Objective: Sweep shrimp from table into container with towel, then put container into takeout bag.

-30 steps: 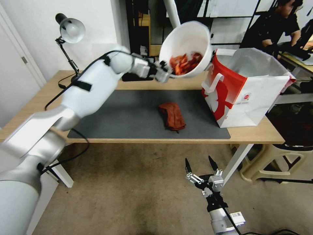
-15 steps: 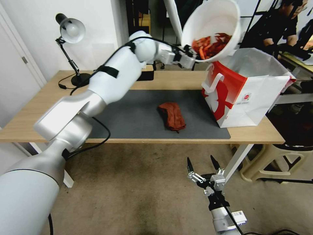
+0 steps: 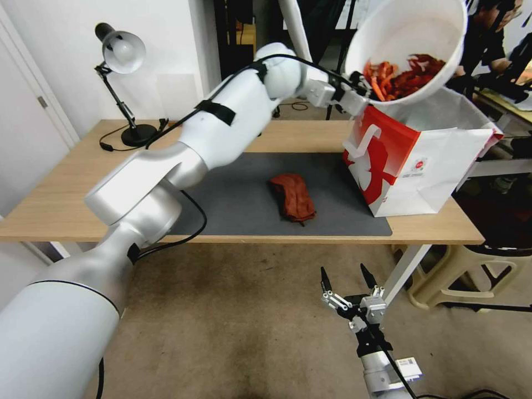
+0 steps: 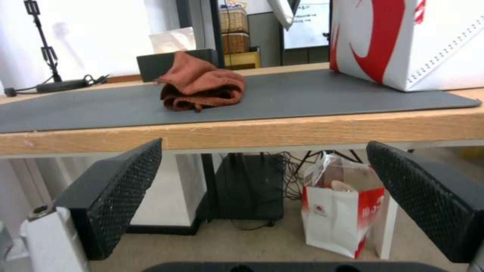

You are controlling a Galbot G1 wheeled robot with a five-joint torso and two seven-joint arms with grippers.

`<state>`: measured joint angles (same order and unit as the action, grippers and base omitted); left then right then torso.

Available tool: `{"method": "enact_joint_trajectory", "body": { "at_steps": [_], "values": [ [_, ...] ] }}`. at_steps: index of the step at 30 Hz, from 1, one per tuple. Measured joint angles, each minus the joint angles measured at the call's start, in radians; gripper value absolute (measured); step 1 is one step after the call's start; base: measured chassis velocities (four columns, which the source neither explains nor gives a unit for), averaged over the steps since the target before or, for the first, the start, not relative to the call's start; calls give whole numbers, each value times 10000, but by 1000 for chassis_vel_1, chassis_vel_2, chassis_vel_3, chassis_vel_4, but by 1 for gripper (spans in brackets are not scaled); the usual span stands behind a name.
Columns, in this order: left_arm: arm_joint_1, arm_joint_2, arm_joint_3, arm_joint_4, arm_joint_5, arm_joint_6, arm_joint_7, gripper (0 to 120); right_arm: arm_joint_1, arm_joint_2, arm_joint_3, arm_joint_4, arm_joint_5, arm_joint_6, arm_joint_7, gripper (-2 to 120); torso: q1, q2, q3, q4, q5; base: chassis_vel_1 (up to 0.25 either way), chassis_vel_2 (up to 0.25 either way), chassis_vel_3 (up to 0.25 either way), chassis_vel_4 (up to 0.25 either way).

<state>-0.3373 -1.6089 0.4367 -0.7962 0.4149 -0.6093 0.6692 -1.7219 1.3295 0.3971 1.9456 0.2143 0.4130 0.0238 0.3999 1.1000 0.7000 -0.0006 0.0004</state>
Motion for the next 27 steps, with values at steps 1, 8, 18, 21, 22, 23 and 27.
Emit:
{"method": "enact_joint_trajectory", "body": {
  "at_steps": [1, 8, 18, 21, 22, 23, 27],
  "values": [
    [-34, -36, 1, 85, 74, -33, -19, 0, -18, -3, 28, -18, 28, 28, -10, 100, 0, 0, 0, 0, 0, 0, 0, 0, 0],
    [-114, -37, 45, 314, 423, -99, 13, 0, -46, -29, 112, -54, 130, 78, -49, 100, 1, -1, 0, 10, -5, 0, 0, 0, 0],
    [-326, -14, 412, 555, 1135, -444, 81, 0, 16, -84, 235, -127, 305, 80, -85, 100, 1, 0, 0, 6, -4, 0, 0, 0, 0],
    [-399, -7, 485, 503, 1315, -500, 95, 0, 18, -79, 250, -139, 322, 82, -88, 100, 1, 0, 0, 8, -4, 0, 0, 0, 0],
    [-443, -6, 533, 437, 1441, -507, 117, 0, 15, -78, 262, -141, 329, 83, -90, 100, 1, 0, 0, 8, -4, 0, 0, 0, 0],
    [-443, -6, 533, 437, 1441, -507, 117, 0, 15, -78, 262, -141, 329, 83, -90, 100, 1, 0, 0, 8, -4, 0, 0, 0, 0],
    [-606, -7, 609, 377, 1830, -524, 160, 0, 24, -80, 283, -141, 333, 84, -92, 100, 0, 0, 0, 4, -3, 0, 0, 0, 0]
  ]
}}
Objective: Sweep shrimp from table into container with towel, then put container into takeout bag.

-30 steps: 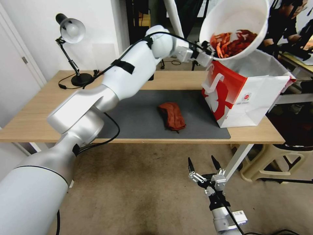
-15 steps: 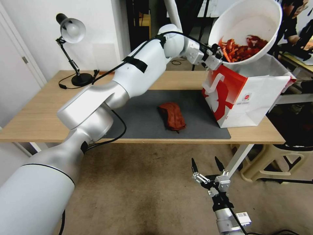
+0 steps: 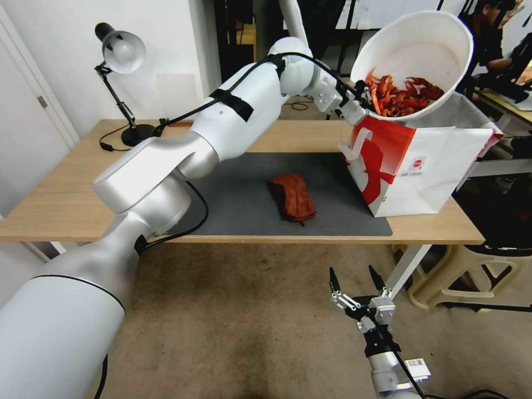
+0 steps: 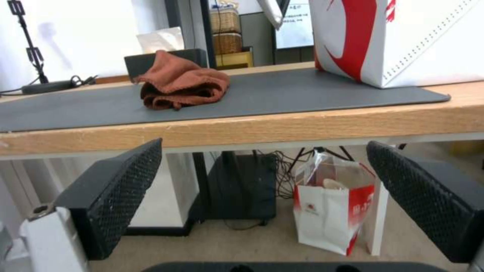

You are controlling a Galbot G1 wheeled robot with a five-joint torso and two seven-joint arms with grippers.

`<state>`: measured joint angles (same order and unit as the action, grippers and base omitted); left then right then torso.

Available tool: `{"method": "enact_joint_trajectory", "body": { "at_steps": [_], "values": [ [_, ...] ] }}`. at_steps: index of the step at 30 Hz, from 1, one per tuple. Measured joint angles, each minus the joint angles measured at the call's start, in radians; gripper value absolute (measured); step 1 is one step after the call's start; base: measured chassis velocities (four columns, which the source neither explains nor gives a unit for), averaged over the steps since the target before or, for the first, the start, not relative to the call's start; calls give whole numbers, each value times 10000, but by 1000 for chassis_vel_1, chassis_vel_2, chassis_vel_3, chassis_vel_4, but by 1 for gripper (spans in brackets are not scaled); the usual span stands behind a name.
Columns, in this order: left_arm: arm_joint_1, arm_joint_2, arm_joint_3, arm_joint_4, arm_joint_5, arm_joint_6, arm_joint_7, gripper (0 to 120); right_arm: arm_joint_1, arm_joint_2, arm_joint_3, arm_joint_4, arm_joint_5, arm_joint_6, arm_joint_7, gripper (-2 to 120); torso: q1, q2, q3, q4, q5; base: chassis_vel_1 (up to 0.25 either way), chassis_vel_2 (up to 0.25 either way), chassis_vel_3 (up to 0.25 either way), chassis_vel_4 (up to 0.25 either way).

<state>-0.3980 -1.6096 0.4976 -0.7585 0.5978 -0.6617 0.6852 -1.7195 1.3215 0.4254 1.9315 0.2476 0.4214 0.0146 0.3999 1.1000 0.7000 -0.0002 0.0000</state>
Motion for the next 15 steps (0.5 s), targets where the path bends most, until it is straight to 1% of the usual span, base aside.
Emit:
{"method": "enact_joint_trajectory", "body": {
  "at_steps": [1, 2, 3, 4, 5, 6, 7, 9, 10, 11, 12, 13, 15],
  "values": [
    [-53, 3, 4, -1, 135, -16, 2, 0, 15, 0, 5, 0, 1, 0, 0, 100, 0, 0, 0, 2, 0, 0, 0, 0, 0],
    [-100, 8, 24, -17, 229, -35, 2, 4, 30, 0, 7, 2, 1, 0, 0, 100, 1, 0, 0, 5, 0, 0, 0, 0, 0],
    [-100, 8, 24, -17, 229, -35, 2, 4, 30, 0, 7, 2, 1, 0, 0, 100, 1, 0, 0, 5, 0, 0, 0, 0, 0],
    [-124, 10, 50, -37, 261, -36, -2, 8, 34, 5, 9, 4, 0, 0, 0, 100, 1, 0, 0, 5, -1, 0, 0, 0, 0],
    [-164, 9, 103, -86, 321, -36, -21, 15, 33, 16, 9, 5, 1, -1, 0, 100, 0, 1, 0, 4, -1, 0, 0, 0, 0],
    [-198, 8, 164, -133, 388, -36, -37, 19, 31, 26, 10, 6, 1, -1, 0, 100, 0, 0, 0, 1, 0, 0, 0, 0, 0],
    [-198, 8, 164, -133, 388, -36, -37, 19, 31, 26, 10, 6, 1, -1, 0, 100, 0, 0, 0, 1, 0, 0, 0, 0, 0],
    [-224, 9, 230, -216, 447, -47, -69, 26, 28, 34, 11, 6, 1, -1, 0, 100, 1, 0, 0, 2, 0, 0, 0, 0, 0],
    [-231, 10, 315, -304, 423, -48, -127, 33, 28, 39, 11, 6, 1, -1, 0, 100, 0, 0, 0, 2, 0, 0, 0, 0, 0],
    [-231, 10, 315, -304, 423, -48, -127, 33, 28, 39, 11, 6, 1, -1, 0, 100, 0, 0, 0, 2, 0, 0, 0, 0, 0],
    [-231, 10, 359, -346, 401, -48, -181, 36, 28, 42, 9, 6, 0, -1, 0, 100, 0, 0, 0, 2, 0, 0, 0, 0, 0],
    [-232, 10, 382, -382, 372, -42, -235, 43, 27, 45, 8, 6, -2, -1, 0, 100, 0, 0, 0, 1, 0, 0, 0, 0, 0],
    [-232, 12, 403, -398, 297, -24, -289, 51, 23, 48, -3, 6, -11, -2, -1, 100, 0, 0, 0, 2, -1, 0, 0, 0, 0]
  ]
}}
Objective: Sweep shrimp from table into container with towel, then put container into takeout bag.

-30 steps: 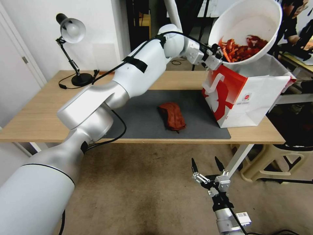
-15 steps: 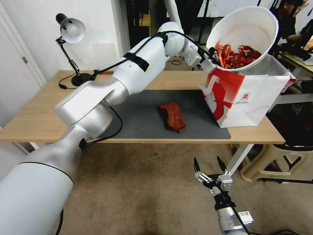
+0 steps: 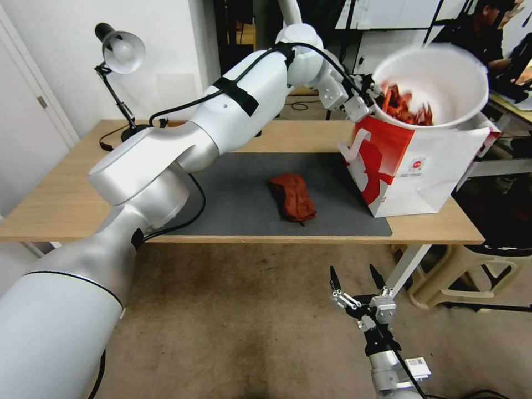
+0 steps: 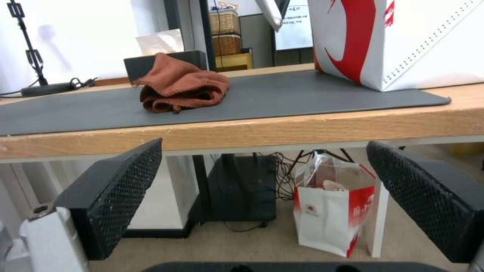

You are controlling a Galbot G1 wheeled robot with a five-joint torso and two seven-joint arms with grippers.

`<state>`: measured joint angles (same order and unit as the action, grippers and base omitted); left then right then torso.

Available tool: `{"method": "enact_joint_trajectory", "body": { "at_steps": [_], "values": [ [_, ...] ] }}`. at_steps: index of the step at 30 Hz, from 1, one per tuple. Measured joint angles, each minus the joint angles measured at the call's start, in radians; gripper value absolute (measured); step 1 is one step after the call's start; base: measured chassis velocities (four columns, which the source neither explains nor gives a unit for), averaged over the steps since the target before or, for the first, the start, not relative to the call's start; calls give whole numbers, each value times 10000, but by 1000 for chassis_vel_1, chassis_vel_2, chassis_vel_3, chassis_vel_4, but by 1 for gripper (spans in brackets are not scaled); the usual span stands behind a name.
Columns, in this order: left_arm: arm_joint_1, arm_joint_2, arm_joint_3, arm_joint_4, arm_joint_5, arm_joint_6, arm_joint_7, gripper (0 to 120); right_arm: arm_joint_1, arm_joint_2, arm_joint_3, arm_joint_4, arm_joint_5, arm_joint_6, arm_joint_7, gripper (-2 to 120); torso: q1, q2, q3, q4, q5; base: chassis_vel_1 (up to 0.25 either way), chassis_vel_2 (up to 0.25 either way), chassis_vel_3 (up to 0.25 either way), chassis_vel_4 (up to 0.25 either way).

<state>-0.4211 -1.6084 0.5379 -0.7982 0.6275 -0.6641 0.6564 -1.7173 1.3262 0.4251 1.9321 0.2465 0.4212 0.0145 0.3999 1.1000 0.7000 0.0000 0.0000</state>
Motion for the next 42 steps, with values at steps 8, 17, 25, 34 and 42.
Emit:
{"method": "enact_joint_trajectory", "body": {
  "at_steps": [8, 17, 25, 34, 42],
  "values": [
    [-15, 4, 7, 188, -211, 154, -84, 79, -14, -25, -20, 44, -6, -6, -8, 100, 0, 0, 0, 1, 0, 0, 0, 0, 0],
    [30, 6, 372, 267, -3505, 1239, -446, 100, -4, -48, -16, 32, 65, -22, -55, 100, 1, 0, 0, 2, 0, 0, 0, 0, 0],
    [279, 23, 1153, 881, -7560, 2221, -2039, 100, 38, -46, -76, -2, 48, -41, -58, 100, 2, 0, 1, 2, 2, 0, 0, 0, 0],
    [1131, 1232, 2348, -705, -13613, 5634, -4500, 100, 93, -26, -173, 21, -32, -103, -46, 100, 2, 0, 1, 3, -1, 0, 0, 0, 0],
    [1992, 2041, 2225, -2862, -16567, 7215, -6768, 100, 22, -19, -159, 50, -35, -106, -42, 100, 1, 0, 0, -2, -1, 0, 0, 0, 0]
  ]
}}
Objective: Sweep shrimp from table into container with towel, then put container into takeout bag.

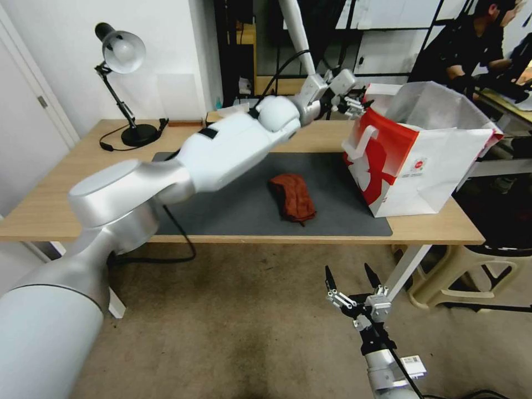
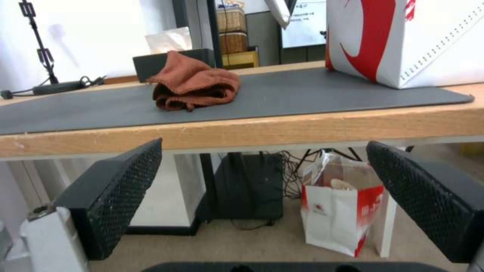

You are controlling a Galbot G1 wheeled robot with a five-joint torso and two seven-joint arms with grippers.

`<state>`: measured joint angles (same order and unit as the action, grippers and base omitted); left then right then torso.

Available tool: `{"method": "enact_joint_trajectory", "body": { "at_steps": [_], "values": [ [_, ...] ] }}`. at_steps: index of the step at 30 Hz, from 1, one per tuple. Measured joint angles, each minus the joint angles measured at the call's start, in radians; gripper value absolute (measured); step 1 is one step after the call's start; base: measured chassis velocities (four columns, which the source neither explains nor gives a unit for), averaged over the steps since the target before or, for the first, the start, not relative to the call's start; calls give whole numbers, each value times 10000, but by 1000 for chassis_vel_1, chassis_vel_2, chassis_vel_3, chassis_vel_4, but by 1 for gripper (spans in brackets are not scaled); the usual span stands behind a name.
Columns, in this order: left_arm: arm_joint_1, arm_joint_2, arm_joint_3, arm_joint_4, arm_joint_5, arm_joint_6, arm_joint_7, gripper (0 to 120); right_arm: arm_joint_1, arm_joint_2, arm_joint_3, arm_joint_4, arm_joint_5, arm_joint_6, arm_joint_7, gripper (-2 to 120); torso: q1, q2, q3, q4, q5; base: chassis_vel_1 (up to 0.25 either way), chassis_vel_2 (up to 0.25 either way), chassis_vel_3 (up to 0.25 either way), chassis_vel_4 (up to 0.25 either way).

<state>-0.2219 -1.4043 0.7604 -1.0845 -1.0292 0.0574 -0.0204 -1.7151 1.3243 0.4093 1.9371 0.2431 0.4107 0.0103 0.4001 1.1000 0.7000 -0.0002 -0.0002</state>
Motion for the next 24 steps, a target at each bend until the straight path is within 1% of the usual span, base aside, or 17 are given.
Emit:
{"method": "enact_joint_trajectory", "body": {
  "at_steps": [1, 3, 4, 6, 7, 8, 9, 11, 12, 14, 15, 16, 18, 19, 22, 23, 24],
  "values": [
    [313, 183, -332, -545, -523, 202, -653, 100, -31, 3, 12, 4, -1, 6, 0, 100, 0, 0, 0, -1, 1, 0, 0, 0, 0],
    [789, 426, -851, -1221, -962, 267, -1513, 100, -69, 1, 38, 6, -1, 23, -2, 100, 0, 0, 0, 2, 3, 0, 0, 0, 0],
    [789, 426, -851, -1221, -962, 267, -1513, 100, -69, 1, 38, 6, -1, 23, -2, 100, 0, 0, 0, 2, 3, 0, 0, 0, 0],
    [1151, 663, -1191, -1799, -1222, 194, -2262, 100, -92, -3, 45, 6, -1, 39, -7, 100, 0, 0, 0, 1, 0, 0, 0, 0, 0],
    [1545, 938, -1434, -2458, -1421, 48, -2866, 100, -96, -5, 43, 5, -1, 45, -8, 100, 0, 0, 0, 3, 1, 0, 0, 0, 0],
    [1545, 938, -1434, -2458, -1421, 48, -2866, 100, -96, -5, 43, 5, -1, 45, -8, 100, 0, 0, 0, 3, 1, 0, 0, 0, 0],
    [1724, 1080, -1536, -2761, -1469, 7, -3088, 100, -96, -3, 33, 5, -1, 46, -9, 100, 0, 0, 0, 2, -1, 0, 0, 0, 0],
    [2426, 1612, -1885, -3920, -1412, -82, -3639, 100, -79, 6, 8, 27, -36, 44, -7, 100, 0, 0, -1, 2, 0, 0, 0, 0, 0],
    [2426, 1612, -1885, -3920, -1412, -82, -3639, 100, -79, 6, 8, 27, -36, 44, -7, 100, 0, 0, -1, 2, 0, 0, 0, 0, 0],
    [3085, 2210, -2119, -4816, -1032, -134, -3925, 100, -50, 4, -7, 90, -84, 25, 29, 100, -1, 0, -1, 0, 0, 0, 0, 0, 0],
    [3085, 2210, -2119, -4816, -1032, -134, -3925, 100, -50, 4, -7, 90, -84, 25, 29, 100, -1, 0, -1, 0, 0, 0, 0, 0, 0],
    [3448, 2568, -2235, -5238, -779, -175, -4020, 100, -30, -4, -15, 124, -114, 10, 55, 100, -2, 0, -1, 1, 0, 0, 0, 0, 0],
    [4450, 3569, -2634, -6186, -61, -312, -4113, 100, 26, -17, -50, 205, -192, -18, 142, 100, -2, 0, -1, 4, -2, 0, 0, 0, 0],
    [4450, 3569, -2634, -6186, -61, -312, -4113, 100, 26, -17, -50, 205, -192, -18, 142, 100, -2, 0, -1, 4, -2, 0, 0, 0, 0],
    [5972, 4624, -3344, -7135, 825, -440, -4011, 100, 98, -19, -58, 295, -232, -37, 190, 100, -2, 0, 0, 6, -5, 0, 0, 0, 0],
    [5972, 4624, -3344, -7135, 825, -440, -4011, 100, 98, -19, -58, 295, -232, -37, 190, 100, -2, 0, 0, 6, -5, 0, 0, 0, 0],
    [6425, 4843, -3604, -7348, 1038, -474, -3973, 100, 113, -22, -57, 318, -238, -41, 203, 100, -2, 0, -1, 5, -4, 0, 0, 0, 0]
  ]
}}
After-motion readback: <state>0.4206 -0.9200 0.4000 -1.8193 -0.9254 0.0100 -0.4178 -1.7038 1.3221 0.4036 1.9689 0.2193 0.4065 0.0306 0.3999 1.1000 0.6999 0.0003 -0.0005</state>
